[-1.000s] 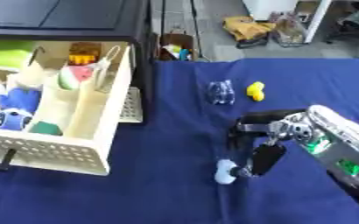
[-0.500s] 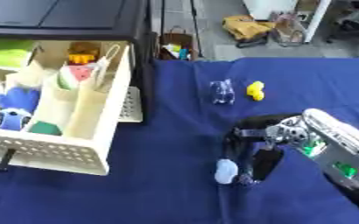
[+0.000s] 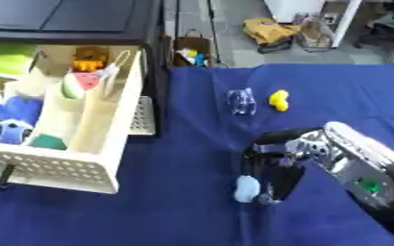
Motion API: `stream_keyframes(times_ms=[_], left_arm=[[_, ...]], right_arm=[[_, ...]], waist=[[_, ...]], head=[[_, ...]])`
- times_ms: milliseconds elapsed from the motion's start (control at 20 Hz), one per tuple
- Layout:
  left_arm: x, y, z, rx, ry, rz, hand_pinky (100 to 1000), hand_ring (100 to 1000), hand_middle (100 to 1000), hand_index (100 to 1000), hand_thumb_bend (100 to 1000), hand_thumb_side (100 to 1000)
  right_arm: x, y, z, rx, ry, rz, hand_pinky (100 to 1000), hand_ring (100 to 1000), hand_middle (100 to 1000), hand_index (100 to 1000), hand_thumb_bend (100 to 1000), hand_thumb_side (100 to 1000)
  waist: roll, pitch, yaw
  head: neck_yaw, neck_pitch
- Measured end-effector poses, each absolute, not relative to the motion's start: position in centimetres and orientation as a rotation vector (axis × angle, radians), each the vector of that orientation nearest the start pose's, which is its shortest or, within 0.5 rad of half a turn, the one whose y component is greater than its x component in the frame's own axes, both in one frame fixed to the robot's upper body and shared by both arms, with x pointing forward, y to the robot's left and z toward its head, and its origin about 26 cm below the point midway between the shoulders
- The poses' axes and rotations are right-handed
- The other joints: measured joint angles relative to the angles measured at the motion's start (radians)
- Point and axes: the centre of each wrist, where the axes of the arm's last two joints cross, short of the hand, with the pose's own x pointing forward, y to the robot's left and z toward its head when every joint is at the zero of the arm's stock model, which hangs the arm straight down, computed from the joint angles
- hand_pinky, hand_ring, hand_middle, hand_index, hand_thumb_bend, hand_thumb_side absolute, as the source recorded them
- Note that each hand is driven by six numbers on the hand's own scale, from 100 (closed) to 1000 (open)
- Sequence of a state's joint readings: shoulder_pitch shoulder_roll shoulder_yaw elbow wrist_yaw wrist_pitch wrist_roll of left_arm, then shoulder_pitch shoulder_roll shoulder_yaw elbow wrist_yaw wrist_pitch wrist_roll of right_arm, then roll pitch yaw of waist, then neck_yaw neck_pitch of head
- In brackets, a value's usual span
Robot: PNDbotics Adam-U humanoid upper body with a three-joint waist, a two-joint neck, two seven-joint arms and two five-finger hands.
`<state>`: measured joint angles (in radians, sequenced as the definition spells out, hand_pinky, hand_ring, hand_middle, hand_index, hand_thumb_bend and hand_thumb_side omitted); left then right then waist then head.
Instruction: Pick up objects from table and place into drawer.
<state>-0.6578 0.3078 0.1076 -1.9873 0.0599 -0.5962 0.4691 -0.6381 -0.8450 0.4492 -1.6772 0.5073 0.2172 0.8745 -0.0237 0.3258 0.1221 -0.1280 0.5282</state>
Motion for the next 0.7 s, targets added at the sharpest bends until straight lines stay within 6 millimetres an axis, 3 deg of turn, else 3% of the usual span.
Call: stream_keyframes(times_ms=[700], left_arm=[[31.36, 24.64, 30.89, 0.042, 3.021, -0.373, 367, 472, 575, 737, 296, 1000]], right_arm=[[36.06, -26.82, 22.30, -0.557, -0.983, 1.753, 744, 777, 558, 679, 443, 255]], waist=[[-0.003, 0.000, 0.007]], head=[[-0.005, -0.003]])
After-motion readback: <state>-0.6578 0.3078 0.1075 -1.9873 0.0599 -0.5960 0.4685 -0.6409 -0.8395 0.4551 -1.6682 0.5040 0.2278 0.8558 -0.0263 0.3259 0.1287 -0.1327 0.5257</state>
